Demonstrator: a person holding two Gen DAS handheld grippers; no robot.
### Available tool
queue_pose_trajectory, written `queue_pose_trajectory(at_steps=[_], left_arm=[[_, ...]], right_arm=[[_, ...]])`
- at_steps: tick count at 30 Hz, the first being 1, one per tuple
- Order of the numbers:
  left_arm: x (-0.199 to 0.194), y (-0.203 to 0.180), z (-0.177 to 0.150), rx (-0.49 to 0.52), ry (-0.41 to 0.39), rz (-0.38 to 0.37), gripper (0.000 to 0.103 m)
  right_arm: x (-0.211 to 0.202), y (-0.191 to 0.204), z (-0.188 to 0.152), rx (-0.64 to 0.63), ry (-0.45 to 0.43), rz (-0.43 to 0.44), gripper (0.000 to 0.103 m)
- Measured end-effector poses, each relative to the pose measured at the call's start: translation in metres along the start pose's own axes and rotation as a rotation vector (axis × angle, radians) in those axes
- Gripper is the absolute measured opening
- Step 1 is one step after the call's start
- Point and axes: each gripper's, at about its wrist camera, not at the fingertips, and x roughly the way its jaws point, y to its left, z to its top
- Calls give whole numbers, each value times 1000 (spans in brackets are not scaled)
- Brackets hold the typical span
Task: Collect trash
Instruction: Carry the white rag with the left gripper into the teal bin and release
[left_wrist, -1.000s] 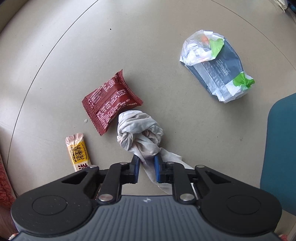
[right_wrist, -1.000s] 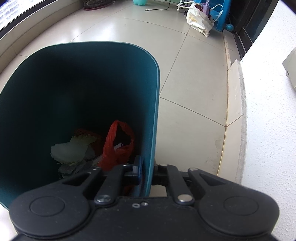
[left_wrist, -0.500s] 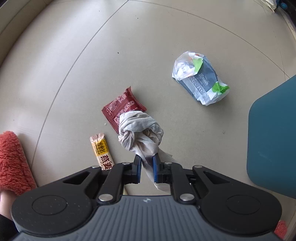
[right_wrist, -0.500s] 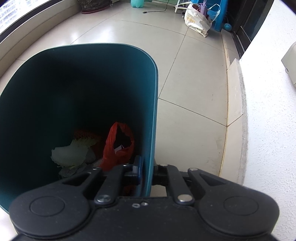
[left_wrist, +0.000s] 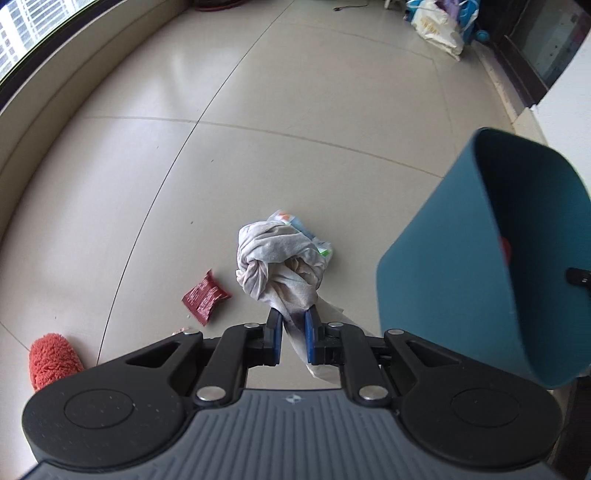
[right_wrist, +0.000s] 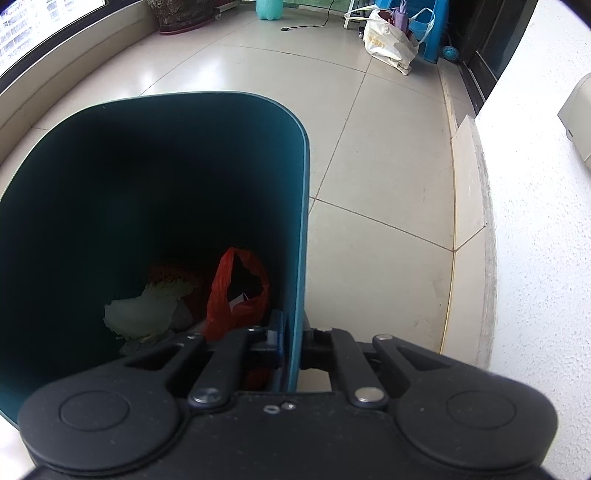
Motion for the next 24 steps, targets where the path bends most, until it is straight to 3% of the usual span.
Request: queue_pose_trajectory(at_steps=[7, 12, 18, 24], left_arm=[[-59, -61, 17, 133, -54, -100, 12], [-75, -113, 31, 231, -103, -153, 12], [-52, -163, 41, 295, -111, -147, 12], [7, -184, 40, 340, -2, -101, 12]], right_arm=[[-2, 0, 2, -1, -10, 5, 5], [-3, 0, 4, -3, -18, 11, 5], [-3, -1, 7, -5, -22, 16, 5], [-2, -1, 7, -4, -20, 15, 5]])
